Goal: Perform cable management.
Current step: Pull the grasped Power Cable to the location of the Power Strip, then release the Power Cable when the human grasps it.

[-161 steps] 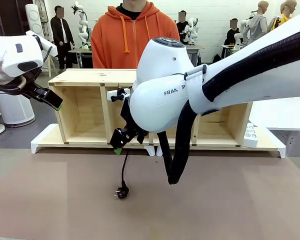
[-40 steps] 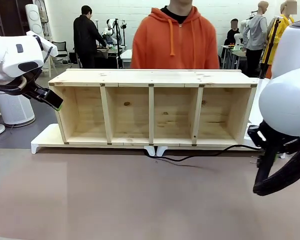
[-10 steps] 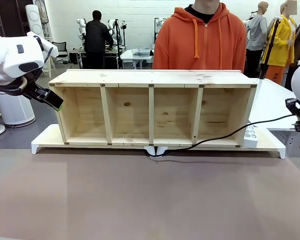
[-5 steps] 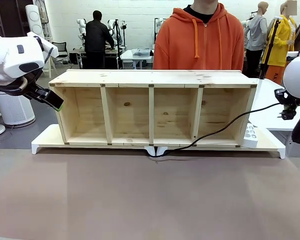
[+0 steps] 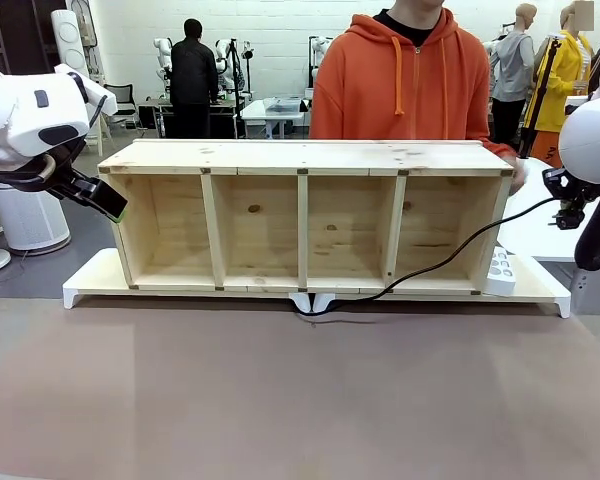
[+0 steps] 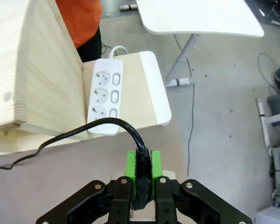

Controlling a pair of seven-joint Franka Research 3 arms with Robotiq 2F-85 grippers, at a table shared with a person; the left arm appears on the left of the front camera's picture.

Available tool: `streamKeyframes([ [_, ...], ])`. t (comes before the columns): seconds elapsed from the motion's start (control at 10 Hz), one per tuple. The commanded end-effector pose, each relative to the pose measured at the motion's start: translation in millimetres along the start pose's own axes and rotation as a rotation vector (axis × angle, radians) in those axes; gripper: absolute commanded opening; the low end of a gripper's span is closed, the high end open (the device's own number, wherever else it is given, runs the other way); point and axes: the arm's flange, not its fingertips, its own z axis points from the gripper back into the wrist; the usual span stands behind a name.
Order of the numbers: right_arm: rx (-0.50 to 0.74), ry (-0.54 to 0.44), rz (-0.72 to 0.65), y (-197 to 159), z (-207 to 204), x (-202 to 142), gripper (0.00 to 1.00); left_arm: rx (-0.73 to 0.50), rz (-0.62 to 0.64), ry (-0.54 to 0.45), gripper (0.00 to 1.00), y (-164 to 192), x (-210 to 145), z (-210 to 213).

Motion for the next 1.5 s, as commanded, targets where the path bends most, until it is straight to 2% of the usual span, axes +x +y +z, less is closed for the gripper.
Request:
streamKeyframes([
  [0.0, 0.017, 0.002, 0.018, -0.7, -8.1, 16.3, 0.16, 0.002, 0.0, -0.011, 1.0, -0.3, 1.7, -1.7],
  [0.5, 0.04, -0.011, 0.018, 7.4, -16.7, 36.7, 0.16, 0.002, 0.0, -0.011, 1.0, -0.3, 1.7, -1.7],
  [0.7, 0.013, 0.002, 0.01, 8.1, -14.9, 27.6, 0.16, 0.002, 0.0, -0.011, 1.0, -0.3, 1.7, -1.7],
  [1.4, 0.013, 0.002, 0.01, 8.1, -14.9, 27.6, 0.16, 0.002, 0.0, -0.011, 1.0, -0.3, 1.7, -1.7],
])
